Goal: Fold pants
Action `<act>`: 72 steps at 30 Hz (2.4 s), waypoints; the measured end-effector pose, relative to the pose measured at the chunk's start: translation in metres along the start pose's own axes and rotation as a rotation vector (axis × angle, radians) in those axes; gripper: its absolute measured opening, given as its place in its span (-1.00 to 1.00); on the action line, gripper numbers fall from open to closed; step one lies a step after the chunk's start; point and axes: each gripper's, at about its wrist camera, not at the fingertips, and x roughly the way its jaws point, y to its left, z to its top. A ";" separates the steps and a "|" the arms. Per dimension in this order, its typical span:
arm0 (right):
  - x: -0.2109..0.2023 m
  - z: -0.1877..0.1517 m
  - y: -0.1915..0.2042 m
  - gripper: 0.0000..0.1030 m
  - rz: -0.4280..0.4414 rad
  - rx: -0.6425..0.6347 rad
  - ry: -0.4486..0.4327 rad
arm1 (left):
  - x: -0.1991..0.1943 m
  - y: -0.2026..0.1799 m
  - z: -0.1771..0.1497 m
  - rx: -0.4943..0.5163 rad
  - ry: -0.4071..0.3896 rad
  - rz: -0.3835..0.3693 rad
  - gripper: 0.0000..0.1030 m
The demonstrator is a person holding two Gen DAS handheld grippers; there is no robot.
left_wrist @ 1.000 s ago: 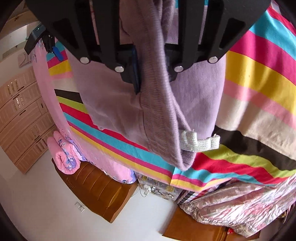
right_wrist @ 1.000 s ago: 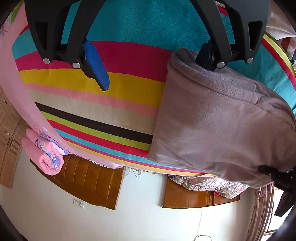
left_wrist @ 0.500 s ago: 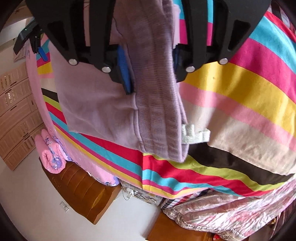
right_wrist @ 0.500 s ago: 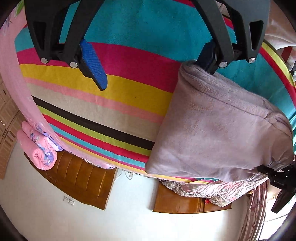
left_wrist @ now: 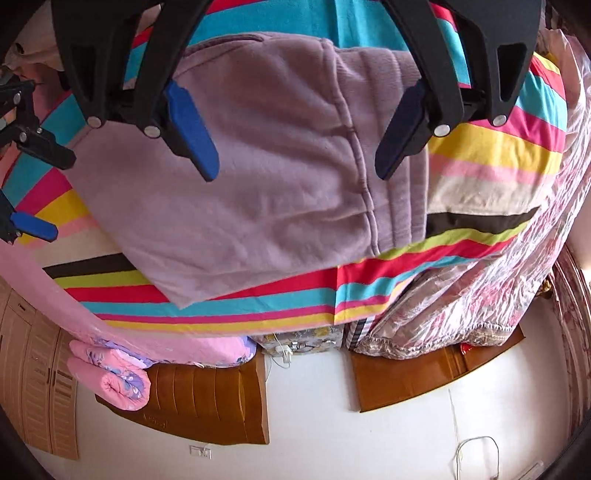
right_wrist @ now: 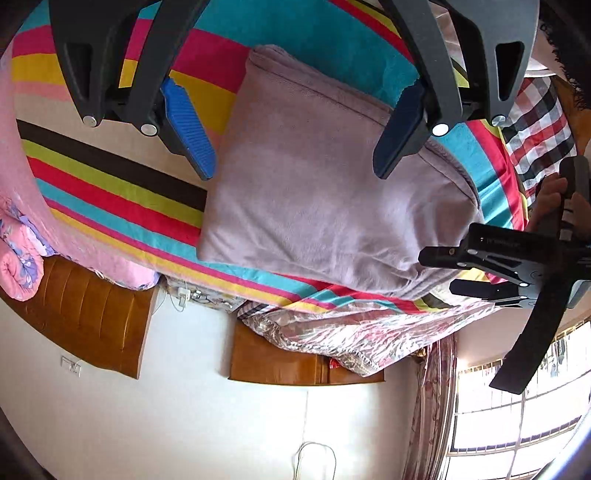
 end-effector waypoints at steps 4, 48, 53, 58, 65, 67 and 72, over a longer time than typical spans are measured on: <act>0.029 -0.031 0.003 0.58 0.008 0.007 0.083 | 0.028 -0.003 -0.034 0.030 0.040 0.042 0.67; 0.224 0.158 0.020 0.77 0.206 -0.230 0.300 | 0.030 0.002 -0.042 0.029 0.023 0.068 0.83; 0.198 0.170 -0.015 0.77 0.013 -0.068 0.192 | 0.016 -0.001 -0.042 0.035 0.029 0.076 0.96; 0.090 0.148 -0.047 0.78 0.050 0.056 0.004 | -0.018 -0.010 -0.036 -0.002 -0.093 0.098 0.97; -0.045 0.016 -0.036 0.78 -0.016 0.050 -0.088 | -0.037 -0.035 -0.025 -0.030 -0.124 0.075 0.97; -0.062 -0.018 -0.032 0.78 -0.041 0.096 -0.066 | -0.041 -0.043 -0.029 -0.047 -0.153 0.127 0.97; -0.077 -0.065 -0.026 0.78 -0.081 0.159 -0.059 | -0.053 -0.063 -0.038 -0.051 -0.197 0.280 0.97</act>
